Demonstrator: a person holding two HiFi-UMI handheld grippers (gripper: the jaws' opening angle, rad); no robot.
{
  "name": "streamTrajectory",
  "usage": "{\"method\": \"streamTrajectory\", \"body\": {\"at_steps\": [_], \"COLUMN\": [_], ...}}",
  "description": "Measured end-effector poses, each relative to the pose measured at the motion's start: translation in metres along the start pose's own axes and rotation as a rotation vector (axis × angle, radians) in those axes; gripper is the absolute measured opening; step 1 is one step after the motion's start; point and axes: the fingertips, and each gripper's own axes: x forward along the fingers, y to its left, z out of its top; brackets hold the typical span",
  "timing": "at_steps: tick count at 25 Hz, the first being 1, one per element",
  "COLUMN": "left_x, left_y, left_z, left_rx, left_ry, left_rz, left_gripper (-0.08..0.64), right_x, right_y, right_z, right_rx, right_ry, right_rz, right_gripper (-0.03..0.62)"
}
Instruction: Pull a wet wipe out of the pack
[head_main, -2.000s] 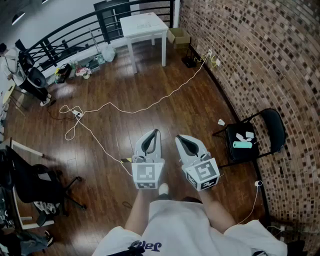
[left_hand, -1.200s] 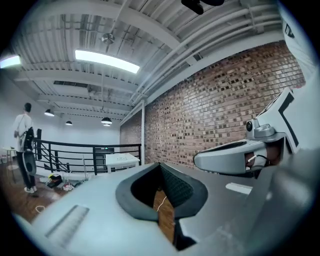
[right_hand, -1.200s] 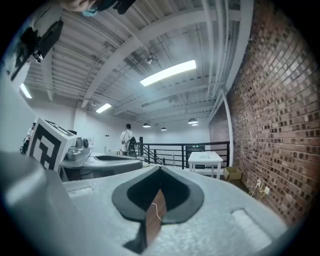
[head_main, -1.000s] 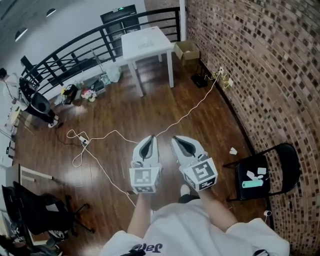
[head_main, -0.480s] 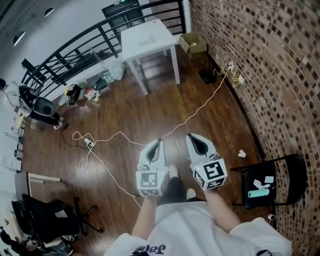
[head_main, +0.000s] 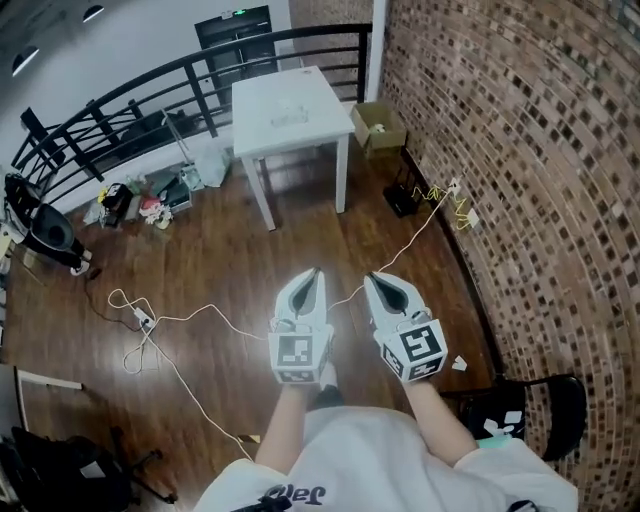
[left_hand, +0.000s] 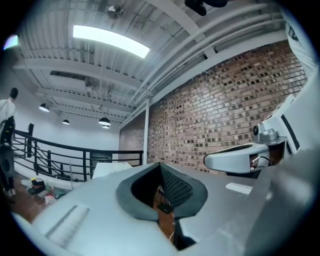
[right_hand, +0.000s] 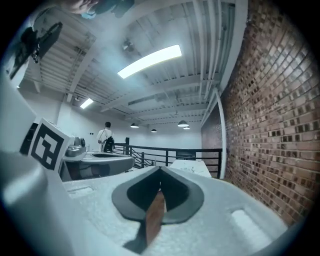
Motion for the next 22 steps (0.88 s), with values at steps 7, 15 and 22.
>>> {"method": "streamTrajectory", "body": {"at_steps": [7,15,22], "left_x": [0.060,0.139,0.265], "left_y": [0.108,0.137,0.172], "left_z": [-0.002,-0.019,0.007], "left_rx": [-0.033,-0.052,-0.007], "left_ry": [0.010,0.064,0.036], "left_rz": [0.082,0.065,0.106], "left_gripper": [0.012,0.012,0.012], "right_x": [0.108,0.205,0.311], "right_y": [-0.001,-0.037,-0.115], "right_z": [0.015,0.001,0.019], "right_rx": [-0.022,0.016,0.020], "right_ry": [0.015,0.051,-0.004], "right_rz": [0.042,0.119,0.170], "right_gripper": [-0.008,-0.008,-0.008]}}
